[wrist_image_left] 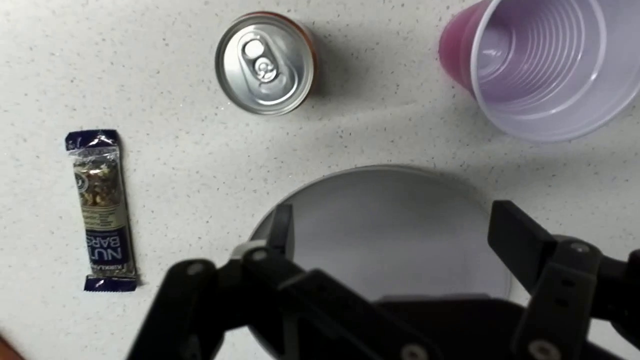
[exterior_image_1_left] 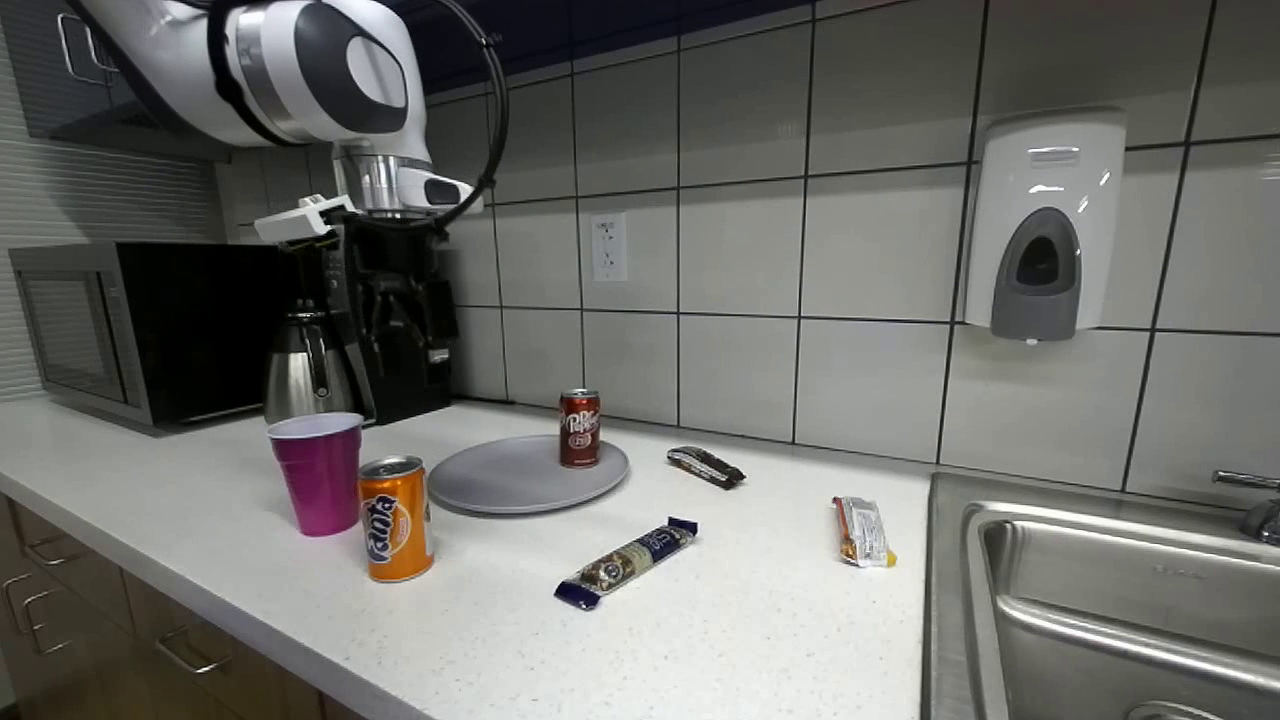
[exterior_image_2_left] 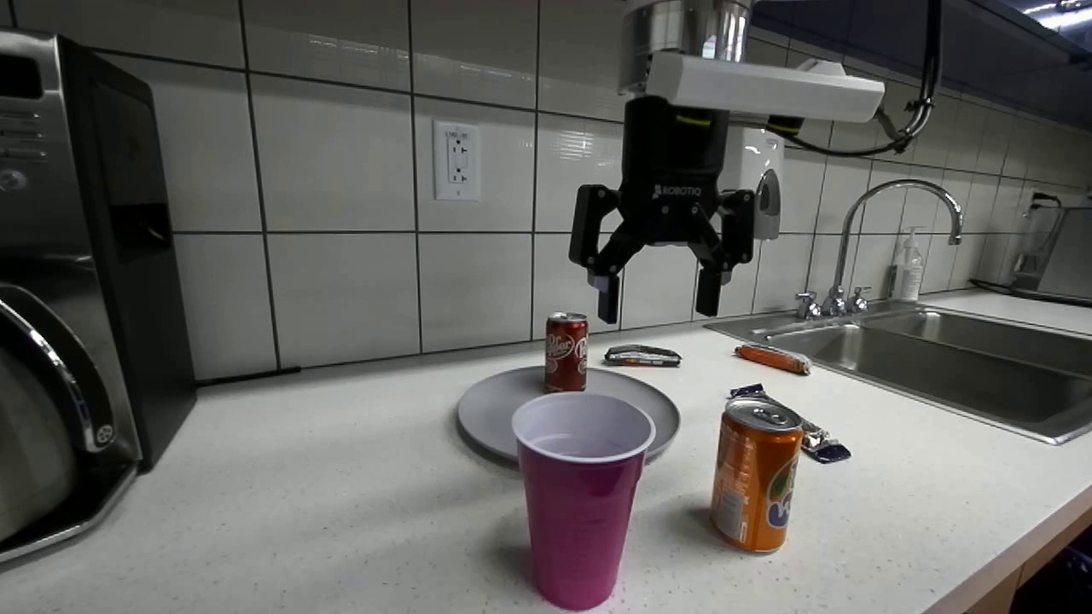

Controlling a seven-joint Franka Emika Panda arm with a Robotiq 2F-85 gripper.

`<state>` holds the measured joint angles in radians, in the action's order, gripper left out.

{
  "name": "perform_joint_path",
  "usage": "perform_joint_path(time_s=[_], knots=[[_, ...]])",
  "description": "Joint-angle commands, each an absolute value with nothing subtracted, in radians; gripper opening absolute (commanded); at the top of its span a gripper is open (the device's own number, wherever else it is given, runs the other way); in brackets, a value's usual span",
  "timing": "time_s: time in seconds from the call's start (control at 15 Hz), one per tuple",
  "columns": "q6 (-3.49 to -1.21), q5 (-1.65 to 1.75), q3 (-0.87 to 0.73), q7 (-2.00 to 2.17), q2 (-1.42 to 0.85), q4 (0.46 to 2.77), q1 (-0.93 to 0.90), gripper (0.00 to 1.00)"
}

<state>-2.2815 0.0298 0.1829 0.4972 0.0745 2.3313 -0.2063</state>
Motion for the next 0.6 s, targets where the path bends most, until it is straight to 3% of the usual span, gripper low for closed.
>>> perform_joint_path(time_s=[0.0,0.53], knots=[[-2.264,0.064,0.171,0.449,0.017,2.26,-0.17,1.0],[-2.255,0.085,0.138,0.407,-0.164,2.092,-0.174,1.0]])
